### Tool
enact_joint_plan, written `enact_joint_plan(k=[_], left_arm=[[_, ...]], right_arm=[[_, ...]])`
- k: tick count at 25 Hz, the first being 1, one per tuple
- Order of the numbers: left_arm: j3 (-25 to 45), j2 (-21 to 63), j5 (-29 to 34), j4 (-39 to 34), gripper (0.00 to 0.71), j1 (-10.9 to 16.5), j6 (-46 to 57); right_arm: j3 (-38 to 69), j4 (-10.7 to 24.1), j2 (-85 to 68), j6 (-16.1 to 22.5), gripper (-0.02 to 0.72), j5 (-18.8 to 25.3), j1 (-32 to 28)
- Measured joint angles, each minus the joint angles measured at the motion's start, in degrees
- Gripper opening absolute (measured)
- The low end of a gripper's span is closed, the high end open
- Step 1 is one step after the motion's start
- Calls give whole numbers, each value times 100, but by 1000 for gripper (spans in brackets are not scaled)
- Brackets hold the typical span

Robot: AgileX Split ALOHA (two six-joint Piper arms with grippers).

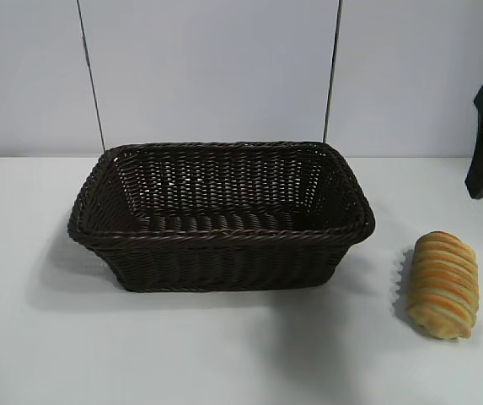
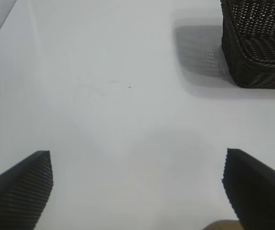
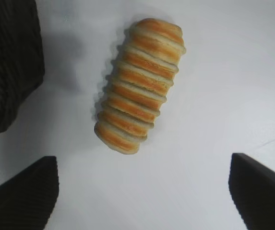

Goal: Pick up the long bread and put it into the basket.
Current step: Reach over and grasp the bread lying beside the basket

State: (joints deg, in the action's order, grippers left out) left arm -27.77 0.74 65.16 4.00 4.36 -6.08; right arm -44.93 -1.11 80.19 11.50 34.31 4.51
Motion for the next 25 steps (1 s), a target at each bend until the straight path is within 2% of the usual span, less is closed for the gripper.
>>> enact_joint_plan(k=[6,12,14,16,23,25], left_arm=[[0,0,-4,0,694,0,0],[0,0,-4,-5,694,0,0],[0,0,-4,-5,694,0,0],[0,0,-4,-5,694,0,0],[0,0,-6,-9,694,0,0],[0,0,-11,-9,694,0,0]], right_arm=[[37,19,871,219,684,-647,0],[42,-355,1587,246,680,-1428,0],[42,-401,1702,246,656,-1616,0],[42,-427,1796,246,594,-1722,0],[31,-530,1991,547,186,-1881,4],[31,-530,1991,581,95,-1880,4]])
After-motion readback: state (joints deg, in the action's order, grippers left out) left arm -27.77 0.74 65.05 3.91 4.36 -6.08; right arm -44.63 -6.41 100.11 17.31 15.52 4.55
